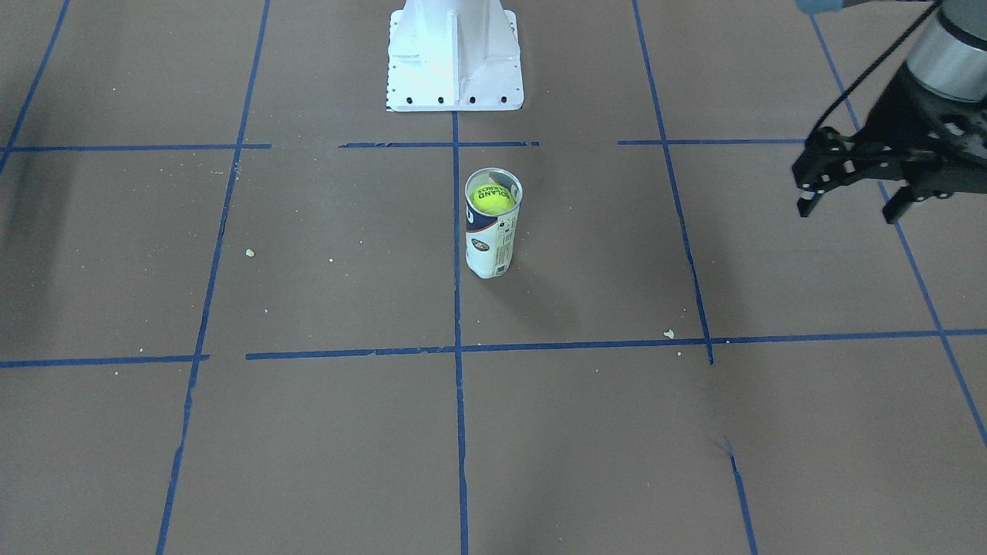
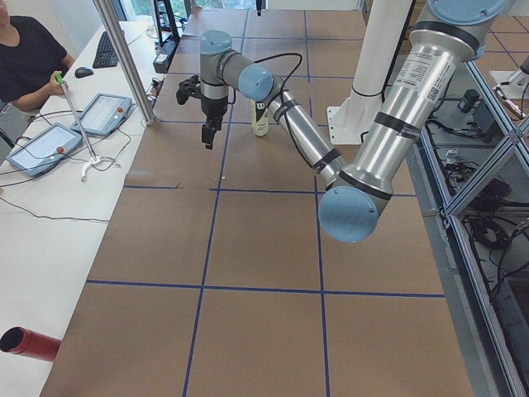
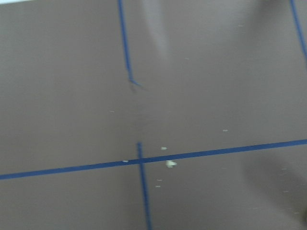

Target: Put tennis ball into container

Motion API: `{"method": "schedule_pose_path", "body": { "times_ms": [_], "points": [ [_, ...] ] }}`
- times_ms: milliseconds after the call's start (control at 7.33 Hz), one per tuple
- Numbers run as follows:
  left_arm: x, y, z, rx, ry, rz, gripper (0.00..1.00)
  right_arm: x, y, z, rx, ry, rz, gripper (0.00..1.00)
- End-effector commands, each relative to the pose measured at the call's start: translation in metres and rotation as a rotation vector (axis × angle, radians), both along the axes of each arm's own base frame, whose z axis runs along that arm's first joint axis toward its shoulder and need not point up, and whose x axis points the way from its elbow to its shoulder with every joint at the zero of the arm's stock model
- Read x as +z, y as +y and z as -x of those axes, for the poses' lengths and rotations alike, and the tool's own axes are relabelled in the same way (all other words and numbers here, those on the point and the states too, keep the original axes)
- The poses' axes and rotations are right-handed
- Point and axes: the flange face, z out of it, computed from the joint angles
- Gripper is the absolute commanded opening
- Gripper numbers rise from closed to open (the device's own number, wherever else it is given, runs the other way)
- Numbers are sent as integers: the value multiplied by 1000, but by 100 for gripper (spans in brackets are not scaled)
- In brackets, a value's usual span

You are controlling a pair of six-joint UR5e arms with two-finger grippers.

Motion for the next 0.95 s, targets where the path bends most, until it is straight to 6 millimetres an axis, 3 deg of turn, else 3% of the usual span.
{"method": "schedule_pose_path", "body": {
  "times_ms": [0, 136, 273, 409, 682, 818],
  "points": [
    [124, 19, 98, 99, -55, 17, 100, 0, 0, 1, -1, 0, 0, 100],
    [178, 28, 141, 131, -59, 26, 100, 0, 0, 0, 0, 0, 0, 100],
    [223, 41, 166, 140, -48, 38, 100, 0, 0, 0, 0, 0, 0, 100],
    [255, 55, 177, 122, -46, 44, 100, 1, 0, 0, 0, 0, 1, 100],
    [327, 68, 174, 123, 6, 63, 100, 0, 0, 0, 0, 0, 0, 100],
    [345, 70, 171, 124, 34, 83, 100, 0, 0, 0, 0, 0, 0, 100]
  ]
}}
